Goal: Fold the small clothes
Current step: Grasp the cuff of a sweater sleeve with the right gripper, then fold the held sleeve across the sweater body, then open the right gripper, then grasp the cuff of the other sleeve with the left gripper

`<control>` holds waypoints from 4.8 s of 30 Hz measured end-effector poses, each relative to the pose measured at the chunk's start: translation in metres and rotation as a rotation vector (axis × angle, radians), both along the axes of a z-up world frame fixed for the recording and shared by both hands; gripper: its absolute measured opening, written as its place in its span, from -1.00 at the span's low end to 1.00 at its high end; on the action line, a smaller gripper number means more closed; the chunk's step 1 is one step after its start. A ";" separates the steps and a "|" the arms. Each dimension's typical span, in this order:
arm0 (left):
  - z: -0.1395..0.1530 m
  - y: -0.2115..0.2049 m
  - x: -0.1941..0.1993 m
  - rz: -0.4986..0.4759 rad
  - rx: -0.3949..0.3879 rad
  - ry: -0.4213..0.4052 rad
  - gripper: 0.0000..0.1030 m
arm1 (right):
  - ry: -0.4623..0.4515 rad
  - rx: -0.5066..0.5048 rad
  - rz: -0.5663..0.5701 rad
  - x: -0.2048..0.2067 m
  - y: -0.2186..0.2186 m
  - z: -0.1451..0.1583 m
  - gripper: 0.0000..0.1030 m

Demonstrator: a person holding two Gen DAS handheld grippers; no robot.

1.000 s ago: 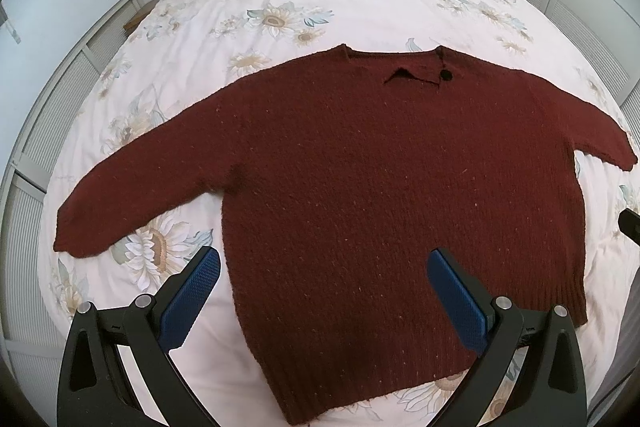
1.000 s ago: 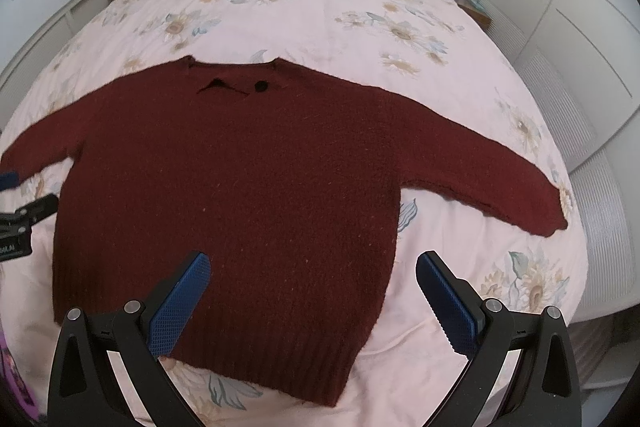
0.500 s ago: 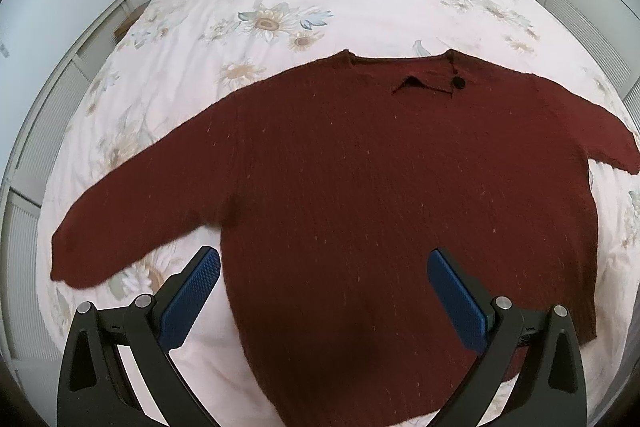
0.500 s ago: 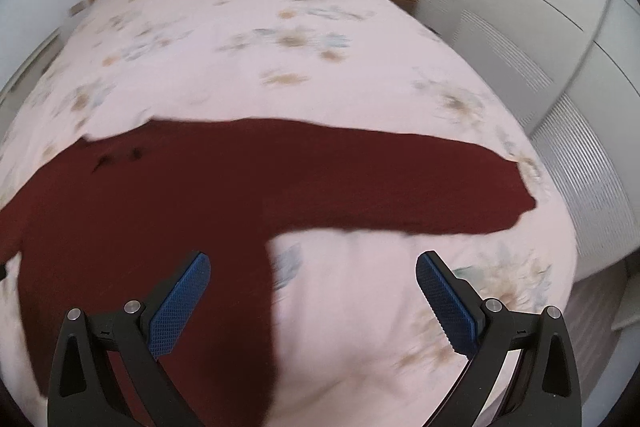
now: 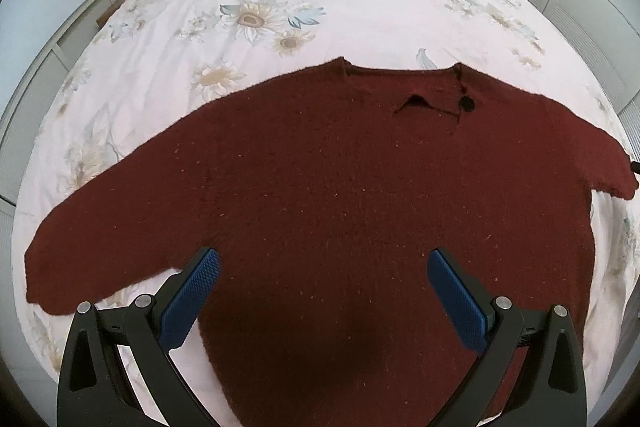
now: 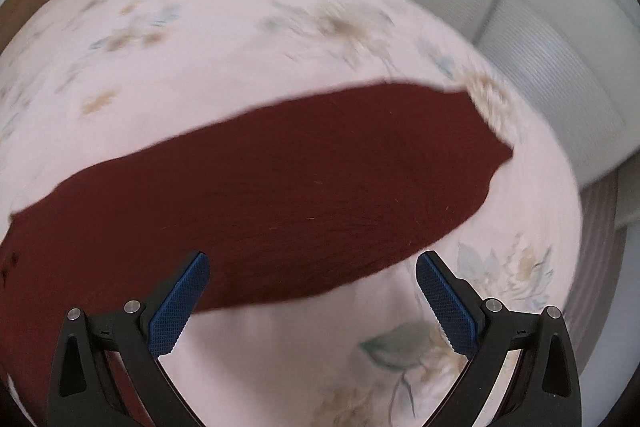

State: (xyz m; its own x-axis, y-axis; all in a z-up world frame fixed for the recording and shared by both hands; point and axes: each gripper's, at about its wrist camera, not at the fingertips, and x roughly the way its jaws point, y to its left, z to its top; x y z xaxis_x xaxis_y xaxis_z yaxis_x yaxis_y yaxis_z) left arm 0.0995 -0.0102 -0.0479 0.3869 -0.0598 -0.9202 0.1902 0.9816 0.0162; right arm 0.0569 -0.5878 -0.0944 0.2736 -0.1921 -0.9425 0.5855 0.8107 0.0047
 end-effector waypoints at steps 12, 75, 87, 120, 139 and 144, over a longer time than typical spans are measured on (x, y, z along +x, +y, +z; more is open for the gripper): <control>-0.045 0.014 0.003 0.018 -0.042 0.109 0.98 | -0.034 0.154 -0.212 -0.002 -0.064 -0.054 0.92; -0.038 0.063 0.002 0.052 0.024 0.063 0.98 | 0.004 0.016 0.830 0.076 0.387 0.011 0.53; -0.034 0.016 0.011 -0.057 0.025 0.057 0.98 | -0.013 -0.039 0.578 0.025 0.252 0.012 0.53; -0.105 -0.255 0.074 -0.520 0.229 0.071 0.17 | -0.003 0.059 0.477 0.028 0.200 -0.036 0.53; -0.008 -0.107 0.095 -0.169 -0.027 -0.136 -0.74 | -0.062 0.039 0.483 0.053 0.221 -0.031 -0.69; -0.044 -0.069 0.089 -0.059 -0.050 -0.041 -0.66 | -0.034 0.020 0.505 0.055 0.226 -0.037 -0.69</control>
State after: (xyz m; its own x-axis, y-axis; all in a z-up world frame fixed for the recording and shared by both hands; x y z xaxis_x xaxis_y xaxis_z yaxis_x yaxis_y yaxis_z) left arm 0.1885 -0.0789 -0.0918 0.4185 -0.1290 -0.8990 0.2479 0.9685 -0.0236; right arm 0.1115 -0.3619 -0.1313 0.3581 -0.0097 -0.9336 0.1198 0.9922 0.0357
